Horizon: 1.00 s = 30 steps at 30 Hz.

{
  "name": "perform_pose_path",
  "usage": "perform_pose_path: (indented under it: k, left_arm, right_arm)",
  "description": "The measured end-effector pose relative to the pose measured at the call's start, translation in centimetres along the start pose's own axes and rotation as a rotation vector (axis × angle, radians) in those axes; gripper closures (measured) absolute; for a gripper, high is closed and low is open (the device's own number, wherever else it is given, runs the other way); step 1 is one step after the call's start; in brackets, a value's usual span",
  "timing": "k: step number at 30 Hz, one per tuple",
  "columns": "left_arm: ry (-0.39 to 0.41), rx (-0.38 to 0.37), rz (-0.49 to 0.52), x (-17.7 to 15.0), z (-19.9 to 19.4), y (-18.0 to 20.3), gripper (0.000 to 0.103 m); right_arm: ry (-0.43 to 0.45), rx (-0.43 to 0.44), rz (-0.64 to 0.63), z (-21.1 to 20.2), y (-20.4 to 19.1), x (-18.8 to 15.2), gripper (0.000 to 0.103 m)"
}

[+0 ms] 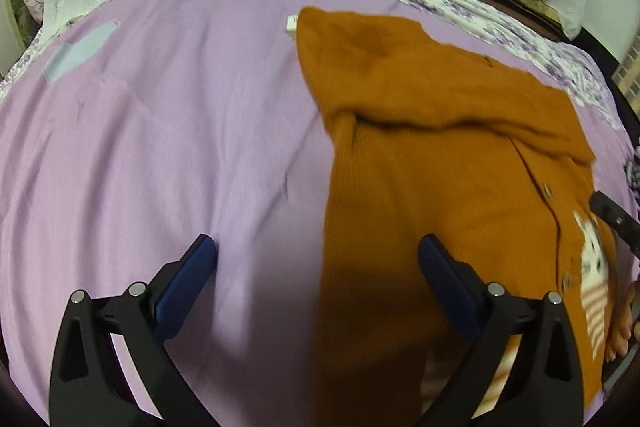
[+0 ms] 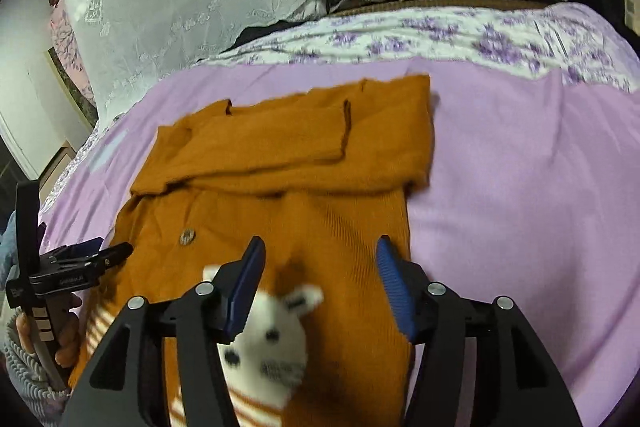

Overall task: Fold small clothes
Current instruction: 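Grasp the cardigan hem with the left gripper while the right gripper grasps it too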

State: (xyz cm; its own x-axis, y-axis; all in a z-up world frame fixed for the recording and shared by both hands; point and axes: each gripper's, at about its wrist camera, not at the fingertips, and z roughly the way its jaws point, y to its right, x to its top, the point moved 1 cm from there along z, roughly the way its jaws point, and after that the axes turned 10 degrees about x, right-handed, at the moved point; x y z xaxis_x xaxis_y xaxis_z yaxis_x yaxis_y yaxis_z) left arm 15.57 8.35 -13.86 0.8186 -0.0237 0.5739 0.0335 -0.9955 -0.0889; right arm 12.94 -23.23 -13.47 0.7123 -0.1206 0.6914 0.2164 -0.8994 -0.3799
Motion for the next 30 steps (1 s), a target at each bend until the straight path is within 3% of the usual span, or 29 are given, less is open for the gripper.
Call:
perform_pose_path:
  k: [5,12,15,18,23,25,30]
  left_arm:
    - [-0.004,-0.077,0.009,-3.0,-1.8,-0.7,0.004]
    - [0.013,-0.159,0.055,-6.8,-4.4,-1.0,0.004]
    - [0.018,-0.221,0.07,-7.9,-5.3,-1.1,0.005]
    - [0.006,-0.334,0.055,-8.5,-6.0,-1.8,0.005]
    - [-0.022,-0.478,0.03,-8.8,-6.3,-2.0,0.005]
    - [-0.049,-0.52,0.019,-8.2,-5.8,-1.7,0.005]
    - [-0.073,-0.546,0.022,-7.3,-5.0,-0.1,0.005]
  right_arm:
    - [0.011,0.005,-0.015,-1.7,-0.7,-1.6,0.039]
    - [0.037,0.069,0.122,-5.0,1.8,-4.0,0.035]
    - [0.041,0.116,0.163,-6.5,2.4,-5.3,0.035]
    - [0.031,0.191,0.201,-7.7,2.8,-6.6,0.035]
    - [-0.013,0.279,0.205,-8.3,2.5,-7.8,0.04]
    - [-0.049,0.294,0.203,-7.5,2.1,-7.6,0.051]
    - [-0.09,0.363,0.242,-5.5,1.7,-6.8,0.054]
